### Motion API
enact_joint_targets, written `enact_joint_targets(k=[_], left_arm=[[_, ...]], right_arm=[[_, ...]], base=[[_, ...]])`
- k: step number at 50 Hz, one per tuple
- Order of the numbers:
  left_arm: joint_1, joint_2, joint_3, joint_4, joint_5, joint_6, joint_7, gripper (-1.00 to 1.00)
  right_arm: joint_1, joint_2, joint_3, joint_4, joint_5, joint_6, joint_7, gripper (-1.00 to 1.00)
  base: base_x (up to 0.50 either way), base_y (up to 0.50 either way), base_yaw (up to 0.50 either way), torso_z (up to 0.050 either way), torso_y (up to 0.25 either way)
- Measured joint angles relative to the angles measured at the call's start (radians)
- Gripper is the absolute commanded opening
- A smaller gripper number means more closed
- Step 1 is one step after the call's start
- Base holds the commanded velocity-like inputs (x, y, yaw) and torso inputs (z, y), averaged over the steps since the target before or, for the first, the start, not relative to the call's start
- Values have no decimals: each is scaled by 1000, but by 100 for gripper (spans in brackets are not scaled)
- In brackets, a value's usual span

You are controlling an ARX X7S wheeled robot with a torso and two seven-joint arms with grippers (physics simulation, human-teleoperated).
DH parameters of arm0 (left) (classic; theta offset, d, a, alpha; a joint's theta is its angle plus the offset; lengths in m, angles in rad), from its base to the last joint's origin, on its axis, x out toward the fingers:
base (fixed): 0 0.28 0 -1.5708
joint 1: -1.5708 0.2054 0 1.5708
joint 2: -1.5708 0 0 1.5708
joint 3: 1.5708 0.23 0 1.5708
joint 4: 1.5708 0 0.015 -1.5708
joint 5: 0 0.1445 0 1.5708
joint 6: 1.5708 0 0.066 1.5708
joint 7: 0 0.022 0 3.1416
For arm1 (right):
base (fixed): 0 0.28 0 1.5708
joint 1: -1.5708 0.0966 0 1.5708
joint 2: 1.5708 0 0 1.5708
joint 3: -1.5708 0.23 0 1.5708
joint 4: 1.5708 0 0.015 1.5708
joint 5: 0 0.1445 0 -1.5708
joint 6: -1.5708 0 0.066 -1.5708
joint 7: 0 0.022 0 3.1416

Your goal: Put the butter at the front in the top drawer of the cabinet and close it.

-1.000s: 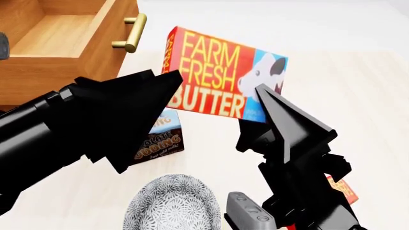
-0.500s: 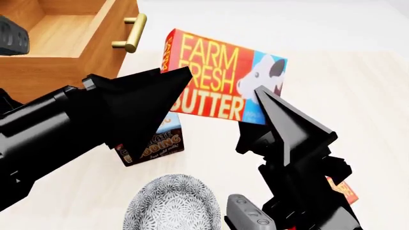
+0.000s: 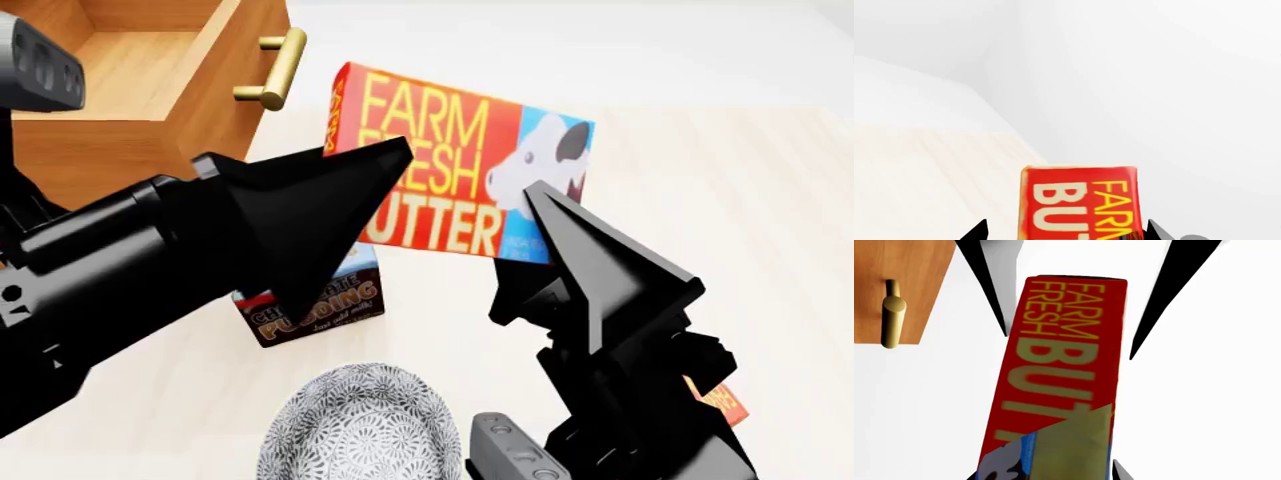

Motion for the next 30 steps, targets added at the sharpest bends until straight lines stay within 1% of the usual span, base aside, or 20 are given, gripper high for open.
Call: enact_joint_targets(k=[30], left_arm=[[-4, 38, 19, -32, 12, -16, 17, 100]], right_arm=[[-12, -3, -5, -5, -31, 6, -26, -100]], base=[[0, 0, 0, 0, 1]])
